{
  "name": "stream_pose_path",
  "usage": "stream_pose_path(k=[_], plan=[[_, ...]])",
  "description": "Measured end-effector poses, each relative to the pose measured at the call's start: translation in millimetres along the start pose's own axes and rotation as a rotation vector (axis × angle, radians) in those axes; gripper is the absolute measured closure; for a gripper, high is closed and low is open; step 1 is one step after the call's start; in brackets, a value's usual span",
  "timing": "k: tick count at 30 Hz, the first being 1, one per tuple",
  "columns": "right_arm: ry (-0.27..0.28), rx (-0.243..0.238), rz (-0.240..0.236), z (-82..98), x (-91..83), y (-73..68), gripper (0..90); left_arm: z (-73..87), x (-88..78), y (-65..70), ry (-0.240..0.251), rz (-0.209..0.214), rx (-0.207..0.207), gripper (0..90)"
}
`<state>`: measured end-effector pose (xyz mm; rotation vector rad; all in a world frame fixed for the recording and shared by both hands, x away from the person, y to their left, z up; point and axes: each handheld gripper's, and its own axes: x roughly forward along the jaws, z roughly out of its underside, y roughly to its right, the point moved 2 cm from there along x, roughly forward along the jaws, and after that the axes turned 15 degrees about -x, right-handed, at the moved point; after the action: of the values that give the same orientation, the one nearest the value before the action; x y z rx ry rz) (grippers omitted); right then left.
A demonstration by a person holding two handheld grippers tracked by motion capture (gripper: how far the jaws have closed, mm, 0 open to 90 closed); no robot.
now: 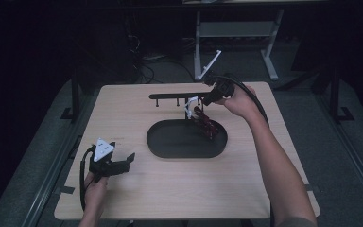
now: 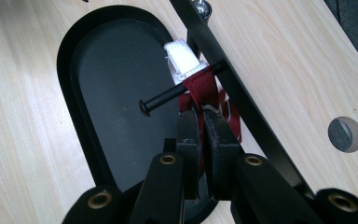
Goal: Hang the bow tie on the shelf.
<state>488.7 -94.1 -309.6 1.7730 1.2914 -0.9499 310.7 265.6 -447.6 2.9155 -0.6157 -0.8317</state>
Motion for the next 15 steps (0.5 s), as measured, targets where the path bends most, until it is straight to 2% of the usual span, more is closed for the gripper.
stream_pose_path(k=[15], plan=[[0.03, -0.003, -0.019, 8.9, -1.8, -8.9, 82.5, -0.1, -0.1, 0.8, -0.006, 0.0, -0.002, 13.5]])
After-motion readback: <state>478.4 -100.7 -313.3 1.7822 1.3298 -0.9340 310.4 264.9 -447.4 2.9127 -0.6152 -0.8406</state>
